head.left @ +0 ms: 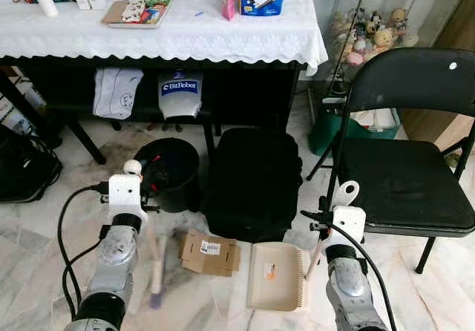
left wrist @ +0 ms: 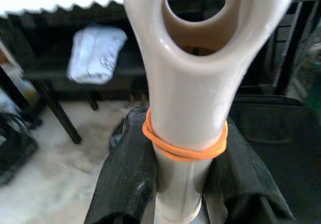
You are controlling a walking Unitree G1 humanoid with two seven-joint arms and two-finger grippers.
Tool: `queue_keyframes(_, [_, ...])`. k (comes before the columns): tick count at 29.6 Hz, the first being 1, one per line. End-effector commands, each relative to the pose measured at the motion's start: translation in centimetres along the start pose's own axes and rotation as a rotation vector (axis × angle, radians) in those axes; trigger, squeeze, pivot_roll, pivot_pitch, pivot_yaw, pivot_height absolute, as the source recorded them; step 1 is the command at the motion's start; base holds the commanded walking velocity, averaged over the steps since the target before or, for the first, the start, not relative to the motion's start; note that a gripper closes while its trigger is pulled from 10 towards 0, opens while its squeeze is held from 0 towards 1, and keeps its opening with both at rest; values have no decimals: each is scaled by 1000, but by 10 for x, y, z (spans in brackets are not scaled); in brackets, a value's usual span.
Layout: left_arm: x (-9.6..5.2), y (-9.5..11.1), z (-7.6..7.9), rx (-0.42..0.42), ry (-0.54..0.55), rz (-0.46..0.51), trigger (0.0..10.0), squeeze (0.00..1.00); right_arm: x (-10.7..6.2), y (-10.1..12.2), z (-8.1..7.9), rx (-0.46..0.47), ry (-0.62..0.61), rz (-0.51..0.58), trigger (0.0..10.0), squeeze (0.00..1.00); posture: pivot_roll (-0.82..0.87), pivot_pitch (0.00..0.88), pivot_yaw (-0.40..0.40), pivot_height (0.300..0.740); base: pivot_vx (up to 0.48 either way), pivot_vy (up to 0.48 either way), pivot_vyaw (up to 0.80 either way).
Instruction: Sweep floor
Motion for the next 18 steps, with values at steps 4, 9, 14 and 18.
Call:
queue_keyframes(4, [0,-4,-1,-82,-22,-18,10000,0,-2,-1,1,3,-2,7,10000,0,34,144,42,740,0,0,0])
queue_keyframes(9, [-1,-14,-4,-207,-28,-74,10000,0,-2,-5,-2,2,4,-11,10000,0,44,134,40,740,0,0,0])
queue_keyframes(14, [0,-13,-2,-337,-102,-92,10000,0,-2,-6,0,0,-2,-19,10000,0,51,129,41,740,0,0,0])
queue_keyframes(18, [2,-3,-1,-361,-206,-58,10000,0,-1,-6,-1,-1,-4,-23,10000,0,58,124,44,740,0,0,0])
Point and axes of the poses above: a point about 5 cm out from each wrist's last joint towards the gripper, its own x axis pointing out of the wrist towards the gripper, its own y axis along the axis of the wrist's last joint, z = x × y, the point moved 2 cm from there along x, pointing out of the wrist towards the gripper, and after that the axes turned 12 degrees about x, right-handed, at the moved point
